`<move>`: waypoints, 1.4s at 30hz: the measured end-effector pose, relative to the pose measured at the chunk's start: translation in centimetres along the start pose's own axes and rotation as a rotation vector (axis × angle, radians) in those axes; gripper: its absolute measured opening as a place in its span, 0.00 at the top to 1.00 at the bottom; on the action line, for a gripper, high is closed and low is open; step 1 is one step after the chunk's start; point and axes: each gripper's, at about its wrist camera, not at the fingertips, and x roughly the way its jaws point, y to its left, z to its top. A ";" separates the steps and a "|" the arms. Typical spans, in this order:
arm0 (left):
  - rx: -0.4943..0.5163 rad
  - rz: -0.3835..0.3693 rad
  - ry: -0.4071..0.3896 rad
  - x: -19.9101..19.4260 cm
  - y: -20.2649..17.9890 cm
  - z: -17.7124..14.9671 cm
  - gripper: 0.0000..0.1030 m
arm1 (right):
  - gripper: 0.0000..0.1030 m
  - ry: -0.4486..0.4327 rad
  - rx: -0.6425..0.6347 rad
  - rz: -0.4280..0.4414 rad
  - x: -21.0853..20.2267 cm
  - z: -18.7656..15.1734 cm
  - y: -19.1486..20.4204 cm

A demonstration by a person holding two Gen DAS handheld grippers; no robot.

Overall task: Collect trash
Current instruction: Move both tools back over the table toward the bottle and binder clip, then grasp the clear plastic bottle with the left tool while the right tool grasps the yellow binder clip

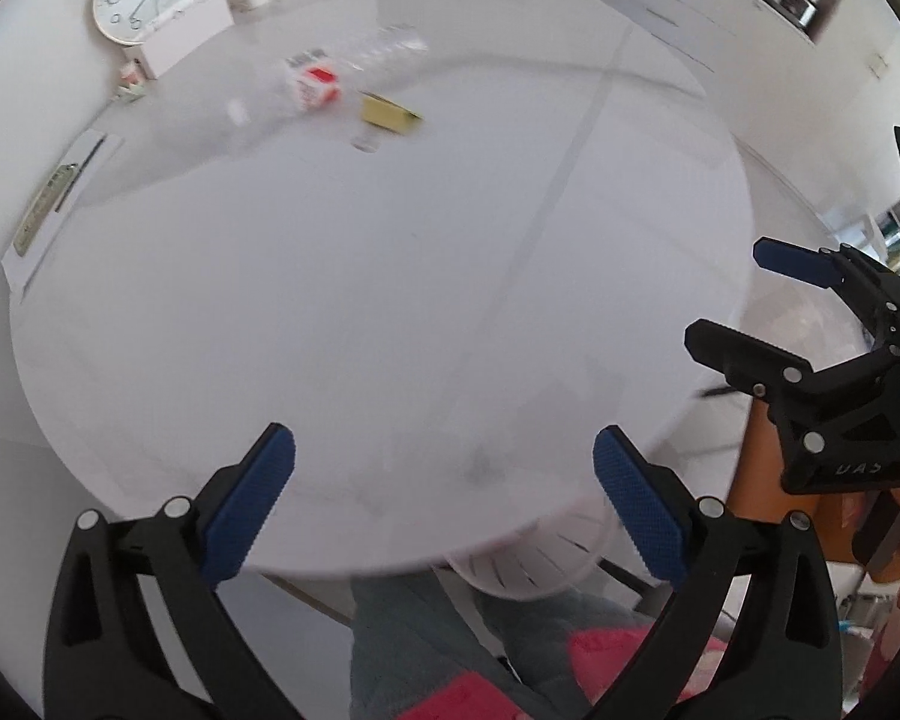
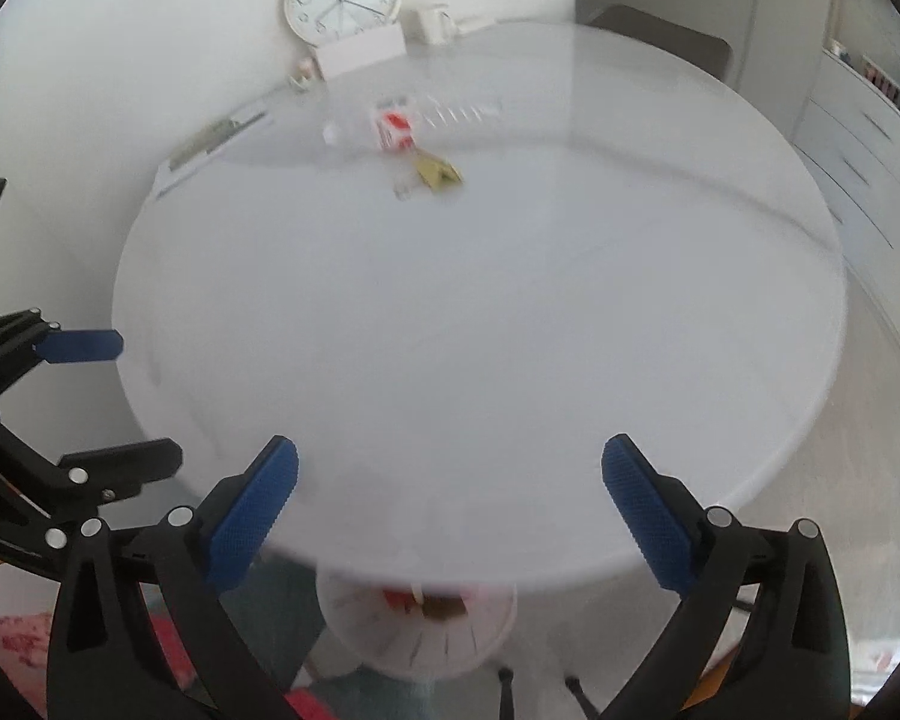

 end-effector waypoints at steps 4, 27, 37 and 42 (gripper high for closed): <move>-0.023 -0.001 -0.002 1.3 4.4 4.0 0.07 | 0.02 -0.002 0.059 -0.011 3.7 5.2 1.1; 0.543 -0.236 -0.050 12.4 15.5 27.0 0.07 | 0.07 0.117 -0.058 0.096 22.1 20.6 1.6; 0.701 -0.362 0.038 16.3 12.3 31.0 0.07 | 0.22 0.218 -0.151 0.196 24.7 20.7 0.5; 0.757 -0.375 0.062 17.5 10.5 31.9 0.07 | 0.22 0.226 -0.159 0.220 24.8 21.1 0.2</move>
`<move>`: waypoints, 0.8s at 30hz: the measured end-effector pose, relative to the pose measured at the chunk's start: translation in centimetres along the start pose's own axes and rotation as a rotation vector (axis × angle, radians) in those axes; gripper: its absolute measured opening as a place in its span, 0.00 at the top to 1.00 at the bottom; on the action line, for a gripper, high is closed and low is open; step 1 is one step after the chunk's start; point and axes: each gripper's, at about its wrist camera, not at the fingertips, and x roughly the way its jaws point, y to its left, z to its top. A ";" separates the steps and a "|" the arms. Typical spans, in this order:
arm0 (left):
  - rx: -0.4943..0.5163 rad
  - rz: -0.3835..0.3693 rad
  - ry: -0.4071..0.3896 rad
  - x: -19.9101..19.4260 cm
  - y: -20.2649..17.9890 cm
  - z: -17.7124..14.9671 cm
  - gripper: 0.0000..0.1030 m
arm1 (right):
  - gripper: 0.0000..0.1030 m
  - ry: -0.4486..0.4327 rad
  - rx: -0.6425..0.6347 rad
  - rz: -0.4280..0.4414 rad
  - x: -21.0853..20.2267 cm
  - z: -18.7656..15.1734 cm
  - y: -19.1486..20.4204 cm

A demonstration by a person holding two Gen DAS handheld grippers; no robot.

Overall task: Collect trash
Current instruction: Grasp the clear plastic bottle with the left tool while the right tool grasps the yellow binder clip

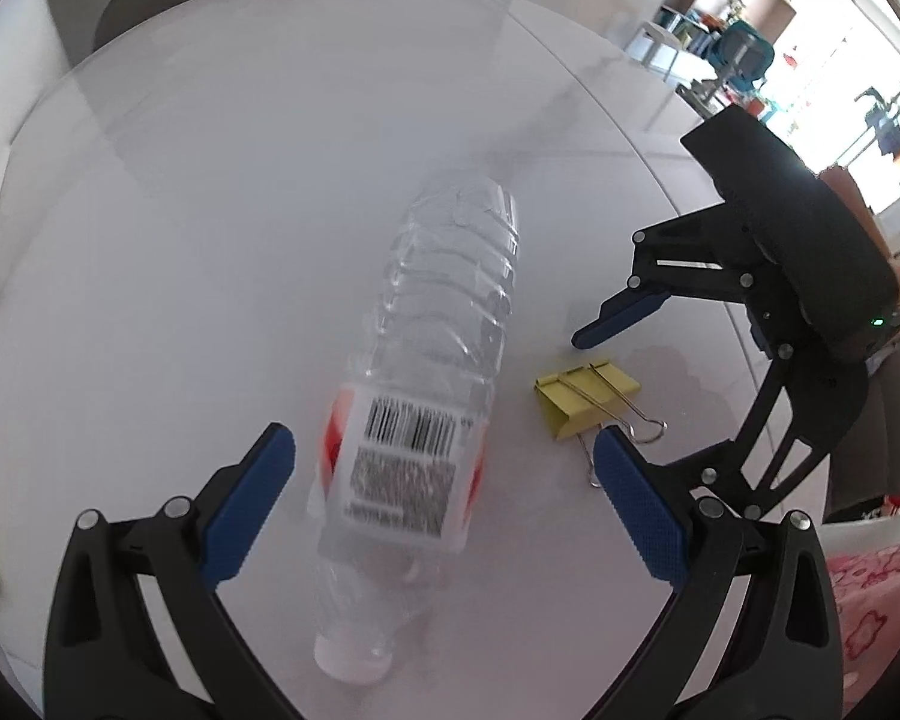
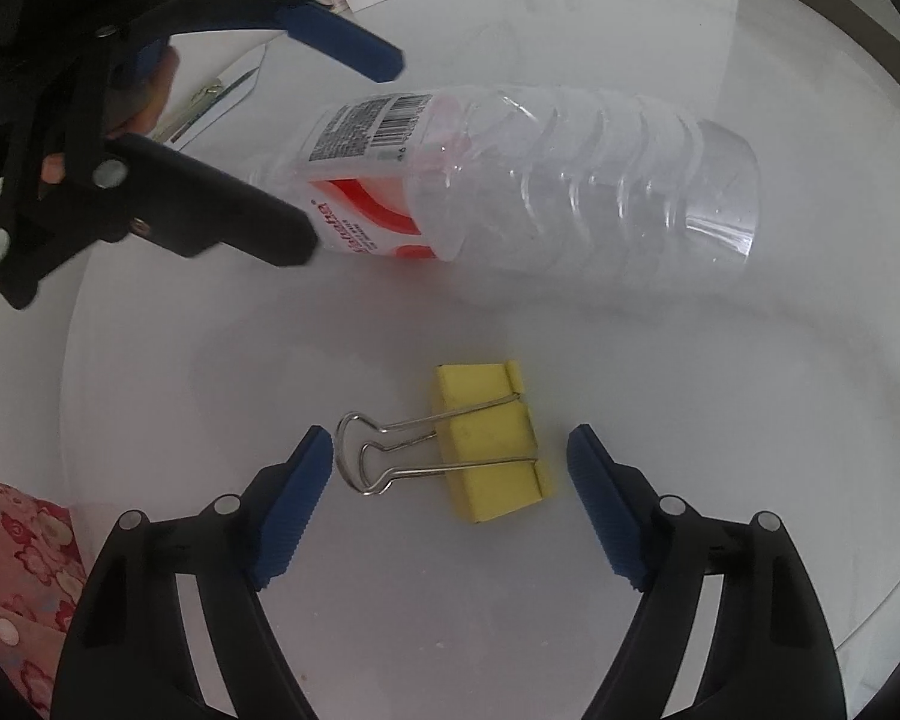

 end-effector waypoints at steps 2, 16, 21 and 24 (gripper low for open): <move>0.020 -0.005 0.012 0.6 -0.1 0.7 0.07 | 0.22 -0.002 0.001 -0.008 0.0 0.2 -0.2; -0.110 0.025 0.068 3.5 1.1 1.0 0.40 | 0.22 -0.019 0.161 -0.093 -0.9 -0.6 -1.8; -0.222 0.124 0.027 2.8 0.7 -1.0 0.40 | 0.17 -0.085 0.389 -0.129 -1.9 -1.3 -1.6; -0.332 0.187 0.009 2.1 1.1 -2.5 0.40 | 0.17 -0.132 0.576 -0.179 -2.2 -1.6 -1.2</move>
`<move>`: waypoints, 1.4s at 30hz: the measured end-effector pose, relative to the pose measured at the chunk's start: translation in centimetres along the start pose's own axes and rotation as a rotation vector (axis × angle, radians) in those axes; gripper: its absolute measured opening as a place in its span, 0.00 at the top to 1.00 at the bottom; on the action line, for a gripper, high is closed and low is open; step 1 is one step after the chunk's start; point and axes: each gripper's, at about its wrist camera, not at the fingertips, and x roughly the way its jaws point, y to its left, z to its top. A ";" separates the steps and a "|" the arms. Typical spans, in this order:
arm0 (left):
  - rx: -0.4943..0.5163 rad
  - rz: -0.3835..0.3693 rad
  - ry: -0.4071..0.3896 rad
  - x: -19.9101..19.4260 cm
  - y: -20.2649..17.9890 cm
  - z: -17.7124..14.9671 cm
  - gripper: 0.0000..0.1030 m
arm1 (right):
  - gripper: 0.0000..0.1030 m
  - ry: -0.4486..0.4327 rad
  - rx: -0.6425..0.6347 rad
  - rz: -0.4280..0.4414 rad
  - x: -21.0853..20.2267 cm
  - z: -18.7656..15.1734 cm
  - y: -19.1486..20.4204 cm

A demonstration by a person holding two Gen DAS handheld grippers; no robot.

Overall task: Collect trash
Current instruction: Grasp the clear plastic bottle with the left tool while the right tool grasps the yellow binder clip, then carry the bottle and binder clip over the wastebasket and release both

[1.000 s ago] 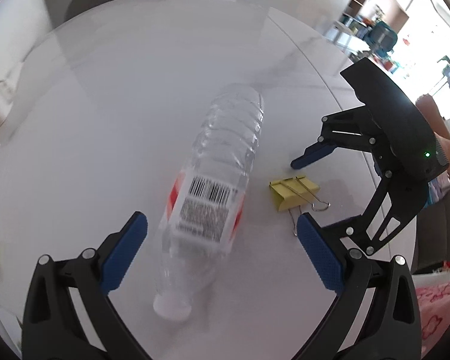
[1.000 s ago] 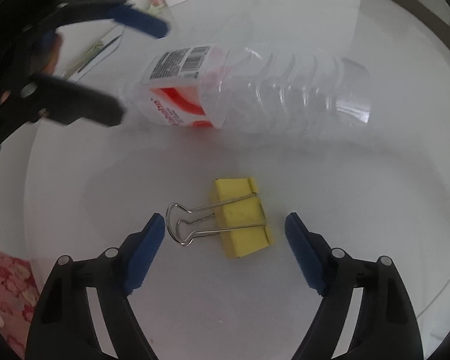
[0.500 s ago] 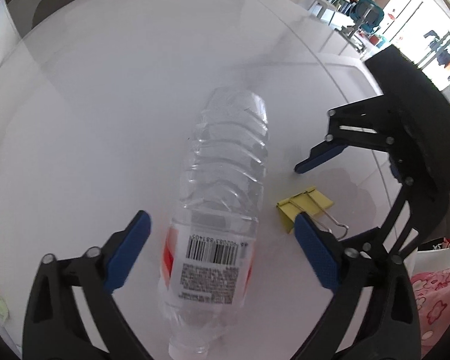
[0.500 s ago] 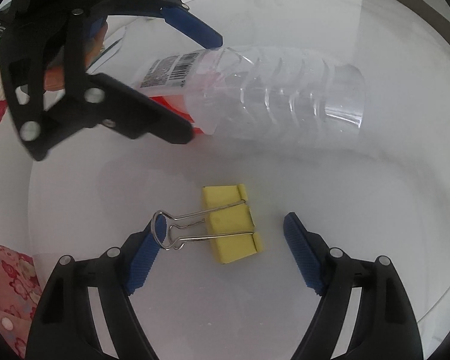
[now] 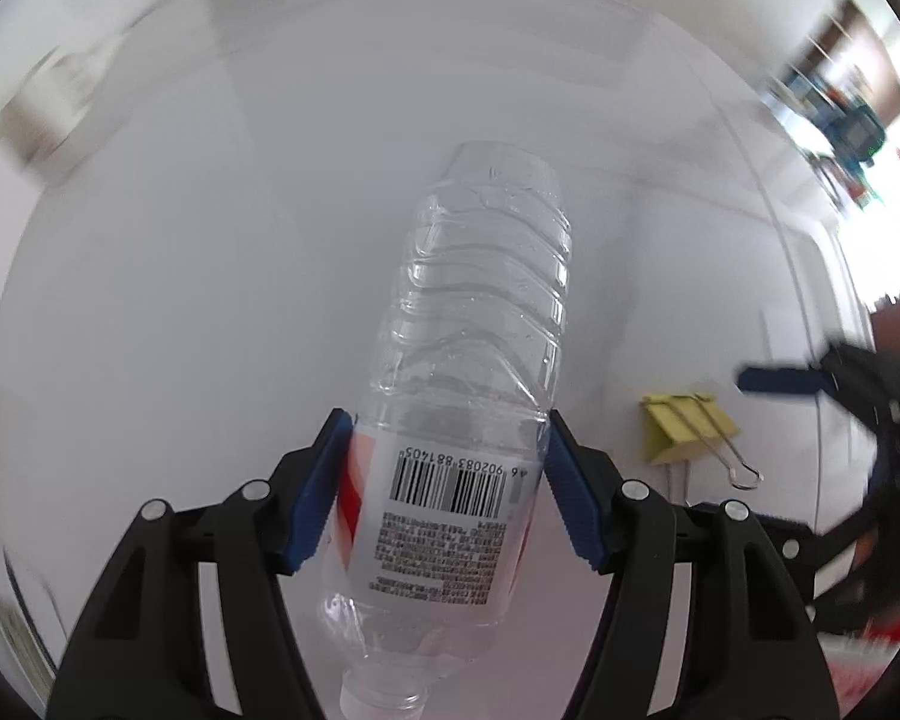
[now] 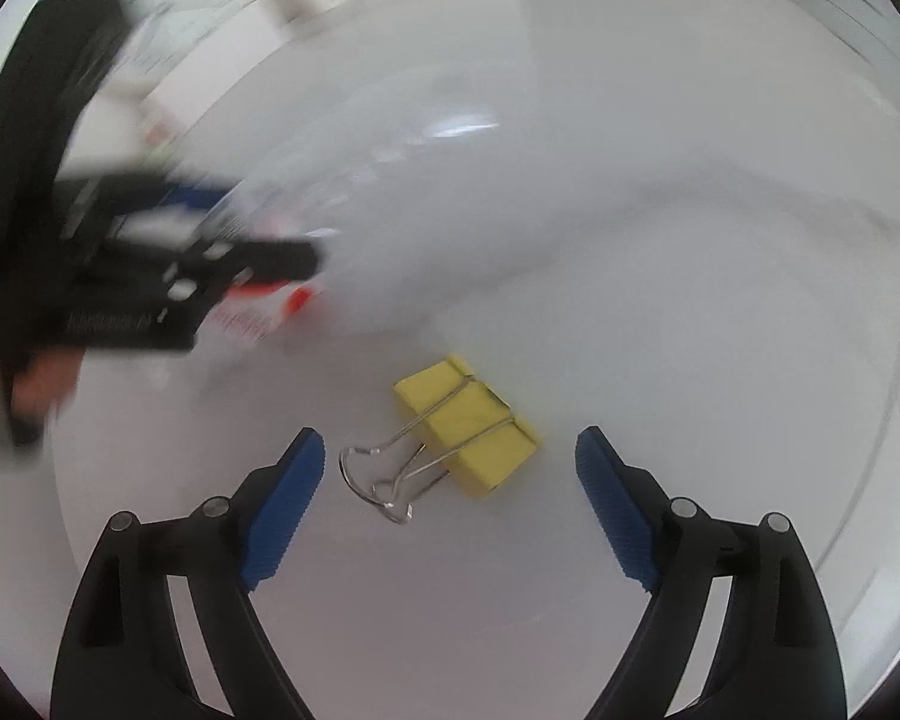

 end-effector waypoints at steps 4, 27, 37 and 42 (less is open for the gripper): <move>-0.169 0.043 -0.002 -0.8 0.9 -2.2 0.40 | 0.17 -0.028 0.209 -0.048 0.6 0.1 0.0; -0.346 0.069 -0.033 -1.8 1.4 -5.5 0.40 | 0.49 -0.129 0.342 -0.271 3.7 0.3 3.5; -0.378 0.079 -0.054 -3.9 -2.0 -7.5 0.41 | 0.50 -0.104 0.151 -0.148 -0.1 -1.8 3.3; -0.430 0.119 -0.077 -5.7 -5.8 -10.1 0.41 | 0.50 -0.078 -0.012 -0.083 -3.2 -4.7 3.2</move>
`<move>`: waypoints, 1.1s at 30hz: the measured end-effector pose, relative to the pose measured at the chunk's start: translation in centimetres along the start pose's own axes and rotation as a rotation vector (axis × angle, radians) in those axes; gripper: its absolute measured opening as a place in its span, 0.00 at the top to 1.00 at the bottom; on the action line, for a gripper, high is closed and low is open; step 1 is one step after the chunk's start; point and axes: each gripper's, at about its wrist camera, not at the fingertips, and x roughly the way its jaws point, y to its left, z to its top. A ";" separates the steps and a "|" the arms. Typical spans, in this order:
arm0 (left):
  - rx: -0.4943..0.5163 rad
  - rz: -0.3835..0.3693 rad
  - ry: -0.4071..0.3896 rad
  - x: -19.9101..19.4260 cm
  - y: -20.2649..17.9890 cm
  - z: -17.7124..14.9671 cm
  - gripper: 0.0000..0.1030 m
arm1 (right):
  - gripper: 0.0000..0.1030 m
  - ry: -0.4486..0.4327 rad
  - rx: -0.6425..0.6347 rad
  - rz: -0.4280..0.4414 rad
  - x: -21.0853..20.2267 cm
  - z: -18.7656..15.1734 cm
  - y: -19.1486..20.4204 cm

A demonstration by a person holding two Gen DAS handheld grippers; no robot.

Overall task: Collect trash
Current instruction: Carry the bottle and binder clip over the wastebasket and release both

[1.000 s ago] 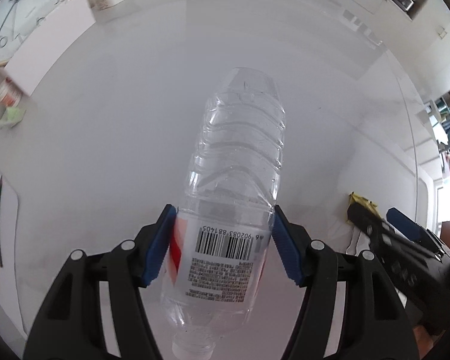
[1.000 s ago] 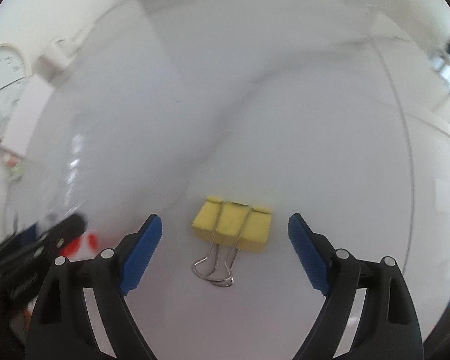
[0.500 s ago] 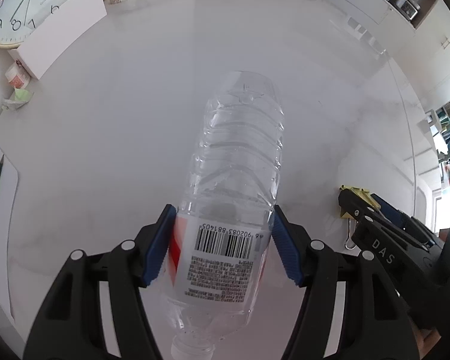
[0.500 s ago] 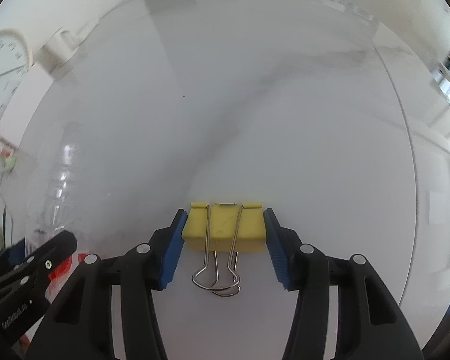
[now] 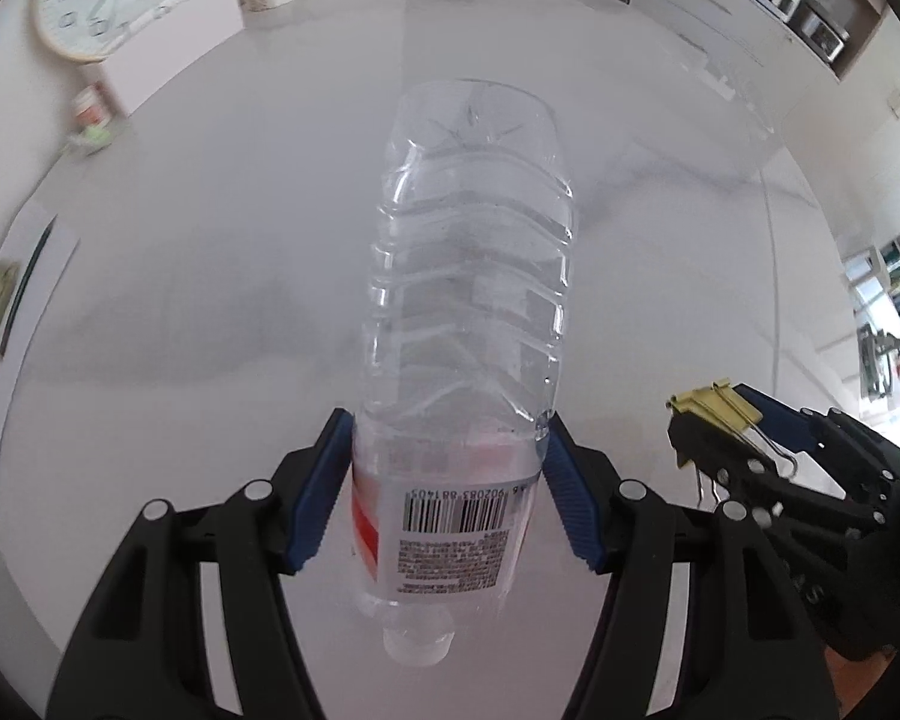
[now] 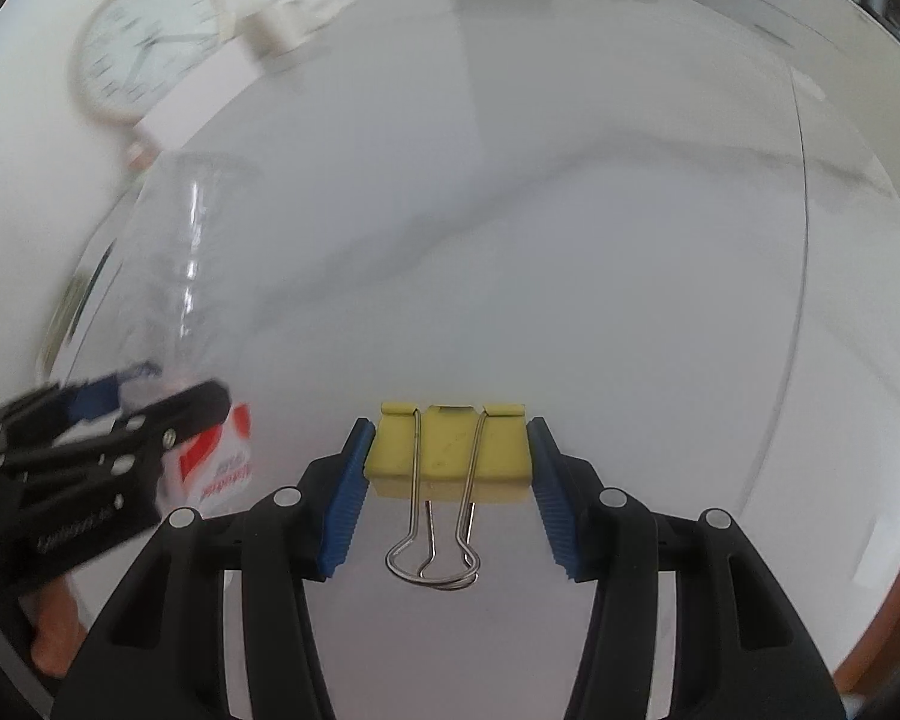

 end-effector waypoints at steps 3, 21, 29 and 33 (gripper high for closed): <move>-0.056 0.034 -0.010 -1.5 -1.3 -2.7 0.42 | 0.50 0.018 -0.076 0.058 -2.4 -2.6 -1.4; -0.250 0.066 -0.062 -11.5 -12.2 -19.8 0.43 | 0.50 0.019 -0.468 0.231 -17.3 -18.0 -10.5; -0.150 -0.011 0.004 -12.3 -15.7 -25.2 0.42 | 0.50 0.068 -0.479 0.196 -20.0 -23.1 -13.0; -0.108 -0.060 0.009 -11.5 -15.3 -26.2 0.42 | 0.50 0.076 -0.426 0.174 -20.3 -24.4 -13.2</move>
